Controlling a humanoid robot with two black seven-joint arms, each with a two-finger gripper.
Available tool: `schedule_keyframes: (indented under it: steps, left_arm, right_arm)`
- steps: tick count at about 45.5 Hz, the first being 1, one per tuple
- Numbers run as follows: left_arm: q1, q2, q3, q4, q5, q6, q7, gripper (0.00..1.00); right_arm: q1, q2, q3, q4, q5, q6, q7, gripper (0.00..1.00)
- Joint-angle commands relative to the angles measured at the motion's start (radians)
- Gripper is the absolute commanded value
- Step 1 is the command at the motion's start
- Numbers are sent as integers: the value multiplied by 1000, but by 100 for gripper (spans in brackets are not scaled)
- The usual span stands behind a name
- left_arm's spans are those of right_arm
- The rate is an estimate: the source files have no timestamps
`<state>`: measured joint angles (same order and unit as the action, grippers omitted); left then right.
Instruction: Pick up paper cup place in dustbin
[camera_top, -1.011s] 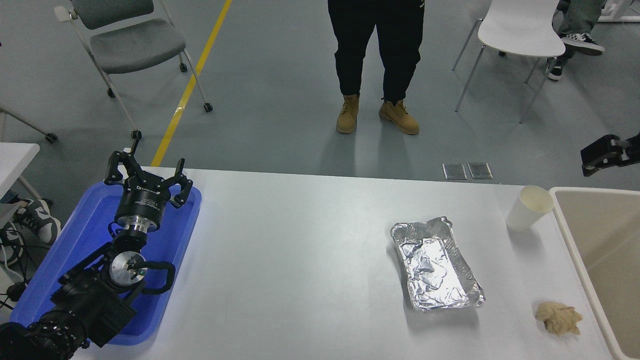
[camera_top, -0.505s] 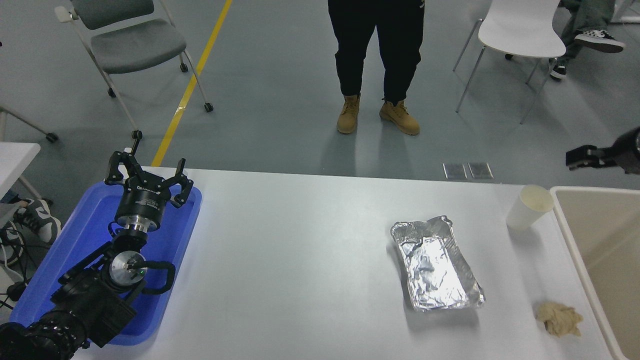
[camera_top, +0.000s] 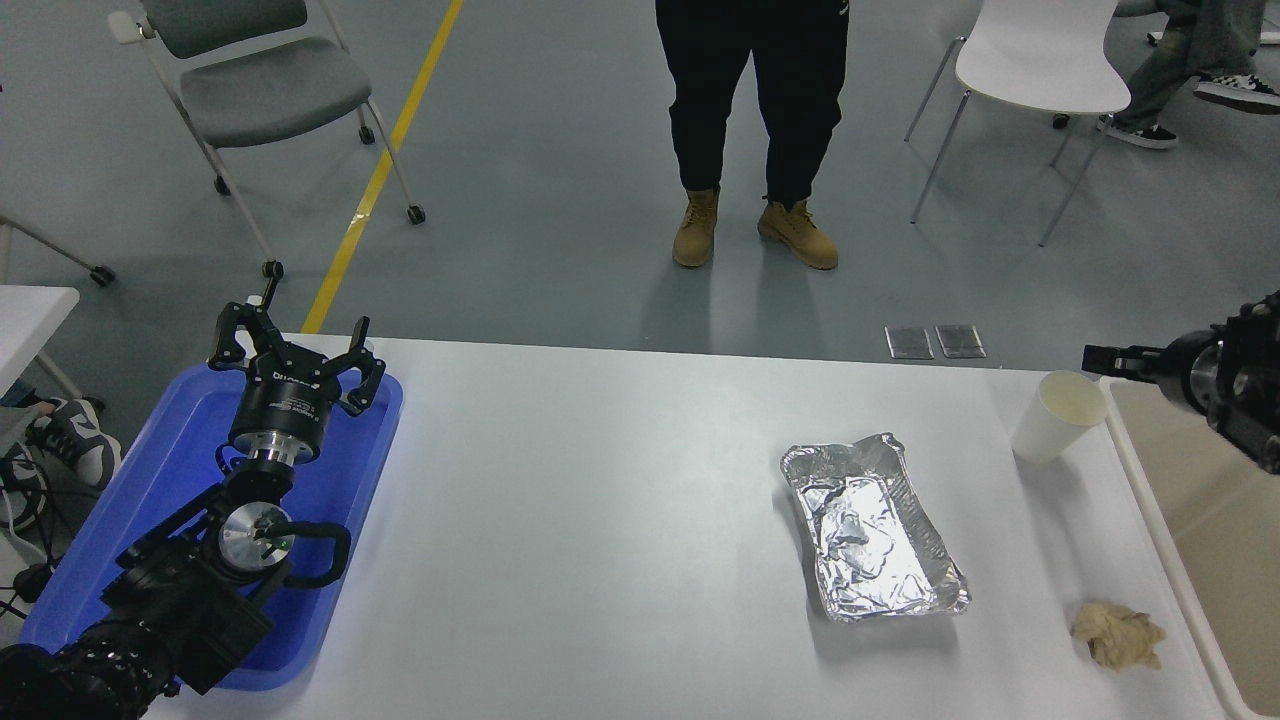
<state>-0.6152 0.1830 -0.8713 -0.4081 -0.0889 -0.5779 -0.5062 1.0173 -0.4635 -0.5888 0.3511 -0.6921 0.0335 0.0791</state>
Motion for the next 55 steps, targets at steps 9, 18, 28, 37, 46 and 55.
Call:
schedule_keyframes:
  steps: [9,18,28,37,46,55]
  left_arm:
    - [-1,1,0,0,0,0,0,100]
    - [-1,0,0,0,0,1,0,100]
    - [-1,1,0,0,0,1,0,100]
    - [-1,0,0,0,0,1,0,100]
    - [-1,1,0,0,0,1,0,100]
    - [-1,-1,0,2,0,1,0,100]
  right_arm:
    - [-97,49,58,-32,10,-66,-4,100]
    - [-108,49,66,-32,10,-60,-10,99]
    - [-112,49,92,-29,11,-47,-21,76]
    - [-118,49,92,-27,10,-35,-24,27]
    - [-118,49,93,-18,10,-15,-21,0]
    - [-117,52,116,-7,11,17,-12,0]
